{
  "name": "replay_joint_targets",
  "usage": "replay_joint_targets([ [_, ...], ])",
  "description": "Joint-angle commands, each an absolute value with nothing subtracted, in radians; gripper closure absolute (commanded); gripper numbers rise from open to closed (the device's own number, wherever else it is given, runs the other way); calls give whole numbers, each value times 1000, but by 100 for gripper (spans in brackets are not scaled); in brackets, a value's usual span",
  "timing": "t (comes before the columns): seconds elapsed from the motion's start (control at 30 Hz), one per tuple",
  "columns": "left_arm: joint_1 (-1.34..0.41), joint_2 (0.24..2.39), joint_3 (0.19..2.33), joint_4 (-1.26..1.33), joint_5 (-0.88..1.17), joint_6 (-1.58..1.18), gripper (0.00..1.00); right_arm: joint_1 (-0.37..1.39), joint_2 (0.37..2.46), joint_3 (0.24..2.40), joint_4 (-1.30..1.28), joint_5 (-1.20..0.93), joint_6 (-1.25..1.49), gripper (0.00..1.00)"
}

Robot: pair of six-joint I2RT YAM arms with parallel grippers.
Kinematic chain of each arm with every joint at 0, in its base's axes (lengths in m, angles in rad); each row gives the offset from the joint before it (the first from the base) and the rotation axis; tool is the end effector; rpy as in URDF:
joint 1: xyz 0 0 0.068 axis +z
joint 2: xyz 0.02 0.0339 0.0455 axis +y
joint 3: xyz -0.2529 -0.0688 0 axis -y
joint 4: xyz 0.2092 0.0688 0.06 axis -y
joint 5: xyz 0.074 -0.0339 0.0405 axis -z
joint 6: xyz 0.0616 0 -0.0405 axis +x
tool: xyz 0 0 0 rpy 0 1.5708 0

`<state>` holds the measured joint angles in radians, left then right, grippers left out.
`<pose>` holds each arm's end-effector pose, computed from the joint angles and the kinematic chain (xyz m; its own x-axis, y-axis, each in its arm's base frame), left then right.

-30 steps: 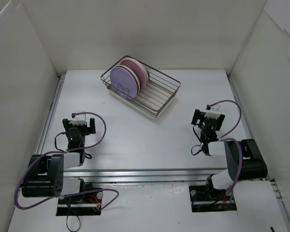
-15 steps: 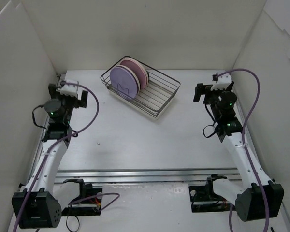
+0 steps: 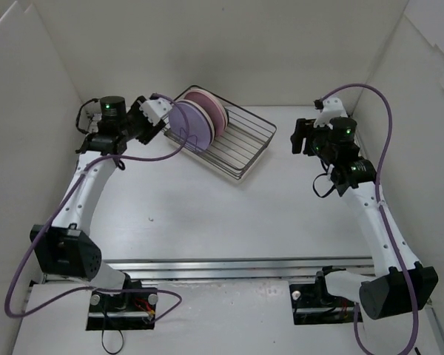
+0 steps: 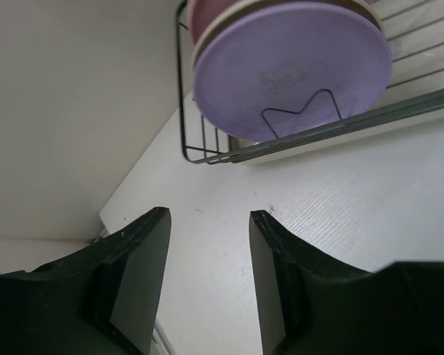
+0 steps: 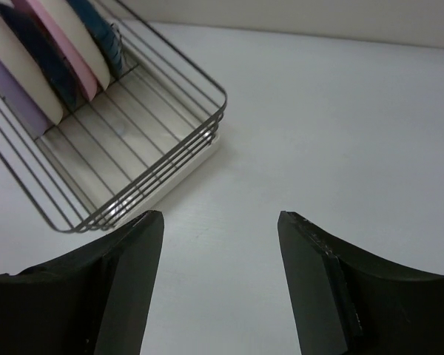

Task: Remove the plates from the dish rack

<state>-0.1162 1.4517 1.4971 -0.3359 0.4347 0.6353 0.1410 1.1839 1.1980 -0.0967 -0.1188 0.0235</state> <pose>0.3155 -0.0629 0.3968 0.0712 0.5336 -0.8428 0.5760 0.6678 0.4715 0.2639 0.0448 0.3995 -0.0877 0.0111 -0.9961 -0.2545 0.9665 0.0332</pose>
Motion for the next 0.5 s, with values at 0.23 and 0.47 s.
replay_joint_targets([
  [0.23, -127, 1684, 1594, 12, 581, 689, 34, 261, 1206, 1170, -87, -137, 54, 35],
  [0.47, -107, 1871, 1778, -9, 733, 569, 41, 305, 1187, 1132, -90, -100, 57, 35],
])
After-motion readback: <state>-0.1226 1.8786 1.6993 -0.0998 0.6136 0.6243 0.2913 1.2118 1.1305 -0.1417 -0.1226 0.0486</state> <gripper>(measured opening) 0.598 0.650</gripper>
